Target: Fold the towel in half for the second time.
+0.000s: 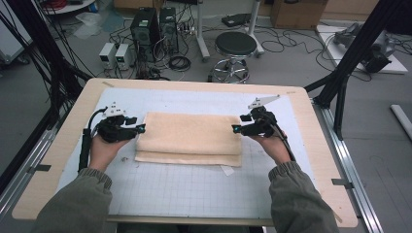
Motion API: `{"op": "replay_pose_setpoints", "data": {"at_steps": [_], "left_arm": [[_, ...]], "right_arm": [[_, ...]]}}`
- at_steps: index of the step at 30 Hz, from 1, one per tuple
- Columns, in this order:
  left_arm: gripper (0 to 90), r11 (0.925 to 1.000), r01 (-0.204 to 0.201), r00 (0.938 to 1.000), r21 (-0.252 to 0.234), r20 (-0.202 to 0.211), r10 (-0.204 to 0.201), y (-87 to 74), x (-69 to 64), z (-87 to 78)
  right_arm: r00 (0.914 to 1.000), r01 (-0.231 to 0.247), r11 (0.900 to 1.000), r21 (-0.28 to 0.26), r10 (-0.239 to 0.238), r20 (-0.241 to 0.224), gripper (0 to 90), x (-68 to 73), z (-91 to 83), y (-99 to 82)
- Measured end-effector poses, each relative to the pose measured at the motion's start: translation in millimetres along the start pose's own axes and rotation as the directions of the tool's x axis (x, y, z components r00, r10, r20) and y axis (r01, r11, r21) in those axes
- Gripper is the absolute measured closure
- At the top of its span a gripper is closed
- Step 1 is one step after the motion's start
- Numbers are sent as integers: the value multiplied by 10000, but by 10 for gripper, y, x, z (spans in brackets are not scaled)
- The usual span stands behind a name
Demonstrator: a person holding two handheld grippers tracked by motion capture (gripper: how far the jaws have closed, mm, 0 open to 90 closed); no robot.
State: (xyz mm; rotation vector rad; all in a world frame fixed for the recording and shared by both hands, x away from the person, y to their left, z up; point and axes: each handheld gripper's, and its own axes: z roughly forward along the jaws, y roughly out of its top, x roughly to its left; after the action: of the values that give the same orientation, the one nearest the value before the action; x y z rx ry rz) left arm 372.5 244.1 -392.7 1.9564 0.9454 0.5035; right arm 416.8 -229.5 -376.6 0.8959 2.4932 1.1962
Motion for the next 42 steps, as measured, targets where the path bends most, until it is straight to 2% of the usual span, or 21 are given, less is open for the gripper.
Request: {"op": "replay_pose_setpoints", "data": {"at_steps": [2, 3, 4, 5, 10, 12, 16, 21, 23, 28, 29, 31, 34, 36, 39, 42], "left_arm": [[488, 9999, -2, 9999, -162, 138, 4, -83, -56, -42], [477, 9997, -131, 9998, -225, 153, 134, -127, -76, -62], [471, 9994, -54, 9997, -348, 234, 63, -166, -99, -71], [469, 9996, -13, 9993, -275, 381, 23, -191, -109, -79], [439, 9994, -180, 9984, -286, 535, 195, -285, -169, -93], [435, 9996, -244, 9971, -130, 712, 253, -305, -190, -83], [431, 9980, -625, 9934, 86, 969, 613, -301, -249, -59], [430, 9965, -827, 9925, 141, 915, 811, -321, -286, -50], [430, 9966, -819, 9926, 48, 898, 811, -349, -295, -63], [429, 9949, -970, 9913, 278, 923, 941, -395, -310, -27], [433, 9941, -1040, 9908, 318, 907, 1007, -395, -314, -17], [464, 9921, -1153, 9895, 493, 930, 1104, -403, -316, 11], [541, 9895, -1195, 9891, 815, 957, 1116, -426, -316, 61], [603, 9867, -1339, 9883, 919, 861, 1261, -430, -319, 82], [726, 9864, -1386, 9880, 887, 812, 1315, -423, -334, 82], [818, 9867, -1405, 9882, 821, 737, 1346, -406, -336, 48]], "right_arm": [[9996, 268, 9996, 11, -267, -55, 391, 88, -30, -27], [9995, 303, 9995, -19, -303, -22, 384, 122, -45, -48], [9995, 327, 9994, -96, -327, -41, 377, 148, -55, -70], [9995, 307, 9994, -159, -308, -47, 375, 173, -66, -92], [9993, 387, 9990, -235, -387, 8, 372, 242, -95, -239], [9993, 344, 9994, 51, -343, -148, 359, 269, -85, -277], [9976, 559, 9975, 423, -541, -426, 366, 361, -60, -290], [9966, 733, 9964, 432, -716, -395, 368, 457, -63, -286], [9948, 1015, 9948, -123, -1016, -25, 402, 492, -94, -344], [9970, 766, 9970, -69, -767, -139, 411, 497, -41, -492], [9969, 746, 9971, 115, -743, -252, 419, 498, -12, -502], [9950, 932, 9951, 324, -919, -380, 469, 503, 39, -507], [9933, 991, 9935, 555, -954, -646, 586, 492, 112, -515], [9929, 985, 9922, 758, -929, -739, 654, 472, 167, -533], [9918, 1015, 9923, 708, -954, -846, 784, 455, 189, -531], [9900, 1137, 9915, 627, -1077, -916, 840, 459, 156, -505]]}}
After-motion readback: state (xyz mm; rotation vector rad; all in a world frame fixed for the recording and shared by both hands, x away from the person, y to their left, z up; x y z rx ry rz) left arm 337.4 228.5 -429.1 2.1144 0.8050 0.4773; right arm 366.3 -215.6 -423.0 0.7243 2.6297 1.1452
